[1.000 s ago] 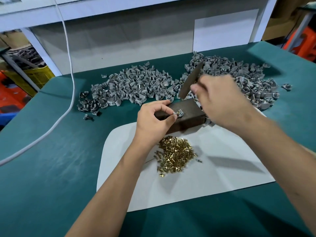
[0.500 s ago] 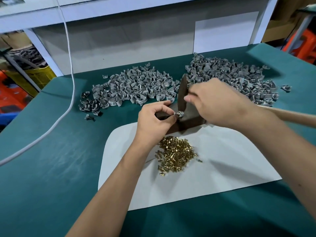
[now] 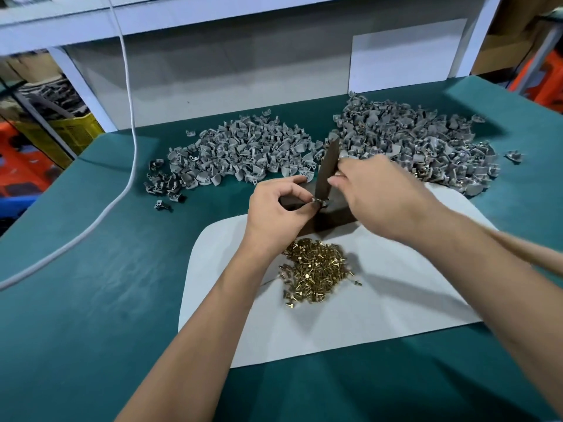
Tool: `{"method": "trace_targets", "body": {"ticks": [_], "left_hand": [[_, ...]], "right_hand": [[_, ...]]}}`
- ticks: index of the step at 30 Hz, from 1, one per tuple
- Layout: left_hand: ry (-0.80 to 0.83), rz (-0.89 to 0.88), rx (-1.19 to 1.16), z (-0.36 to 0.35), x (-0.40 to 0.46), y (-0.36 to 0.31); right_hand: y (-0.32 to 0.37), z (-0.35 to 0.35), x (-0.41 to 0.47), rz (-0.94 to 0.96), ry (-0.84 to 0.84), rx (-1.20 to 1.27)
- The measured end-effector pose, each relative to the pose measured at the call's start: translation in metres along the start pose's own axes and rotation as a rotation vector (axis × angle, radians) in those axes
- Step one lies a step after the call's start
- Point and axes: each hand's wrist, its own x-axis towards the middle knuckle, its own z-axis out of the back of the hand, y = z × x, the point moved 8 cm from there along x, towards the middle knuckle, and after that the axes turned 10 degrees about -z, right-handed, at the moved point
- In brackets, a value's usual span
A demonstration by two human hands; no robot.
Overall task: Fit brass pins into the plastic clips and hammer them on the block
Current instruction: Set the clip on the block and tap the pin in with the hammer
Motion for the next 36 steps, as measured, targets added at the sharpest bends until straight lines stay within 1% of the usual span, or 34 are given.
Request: {"method": "trace_targets", "body": {"ticks": [2,4,5,6,8,10,11,12,13,14,15,17,18,19,20,22,23,24,26,27,31,33,34,36], "left_hand": [[-0.001,-0.003,-0.003,-0.001,-0.001,-0.001],[0.004,0.000,0.002,0.000,-0.001,-0.001],[0.001,-0.006,0.008,0.000,0.000,-0.001],[-0.001,-0.013,0.012,0.001,0.000,0.000],[-0.002,-0.021,0.015,0.001,0.000,-0.001],[-0.005,-0.018,0.022,0.001,0.000,-0.002],[-0.004,-0.013,0.026,0.001,-0.001,-0.001],[0.002,-0.006,0.030,0.001,-0.001,-0.001],[0.005,-0.001,0.032,0.001,0.000,0.000],[0.003,0.004,0.031,0.001,0.001,0.002],[-0.002,0.009,0.023,0.001,0.001,0.003],[-0.007,0.013,-0.003,0.001,0.000,0.002],[-0.004,0.009,-0.006,0.000,0.000,0.001],[-0.004,0.007,0.000,0.000,-0.001,0.000],[-0.001,0.011,0.008,0.000,-0.002,0.000],[0.012,0.026,0.021,0.000,-0.001,0.003],[0.012,0.029,0.022,0.000,0.000,0.005],[0.011,0.025,0.015,0.000,0.000,0.005],[0.010,0.012,-0.001,0.000,0.000,0.005],[0.013,0.005,0.001,-0.001,-0.001,0.004],[0.035,0.009,0.031,0.000,-0.002,0.003],[0.034,0.031,0.040,0.002,-0.001,0.006],[0.029,0.049,0.028,0.002,-0.001,0.007],[0.020,0.089,-0.016,0.003,-0.002,0.010]], "right_hand": [[-0.004,0.012,0.006,0.005,-0.008,-0.044],[-0.006,0.026,0.008,0.008,-0.126,0.016],[-0.004,0.027,0.006,-0.001,-0.157,0.051],[-0.002,0.021,0.005,0.000,-0.131,0.054],[0.002,0.001,0.004,-0.003,0.012,-0.003],[0.000,0.006,0.007,-0.005,0.054,-0.058],[-0.001,0.013,0.010,0.009,0.035,-0.080],[-0.002,0.022,0.012,0.026,-0.039,-0.069],[-0.002,0.030,0.011,0.039,-0.138,-0.017],[0.000,0.033,0.007,0.047,-0.201,0.033],[0.004,0.026,0.005,0.058,-0.189,0.037],[0.007,0.002,0.004,0.041,-0.037,-0.047],[0.004,0.000,0.005,0.023,0.008,-0.071],[0.001,0.005,0.008,0.020,0.015,-0.089],[0.000,0.012,0.011,0.030,-0.008,-0.099],[0.000,0.028,0.009,0.058,-0.176,-0.019],[0.000,0.030,0.006,0.056,-0.230,0.036],[0.002,0.025,0.004,0.049,-0.207,0.056],[0.004,0.001,0.004,0.044,-0.056,-0.011],[0.002,-0.002,0.006,0.042,-0.018,-0.039],[-0.003,0.010,0.015,0.107,0.000,-0.049],[-0.013,0.010,0.012,0.157,0.066,0.061],[-0.021,0.008,0.009,0.175,0.144,0.156],[-0.036,0.003,-0.001,0.209,0.357,0.305]]}}
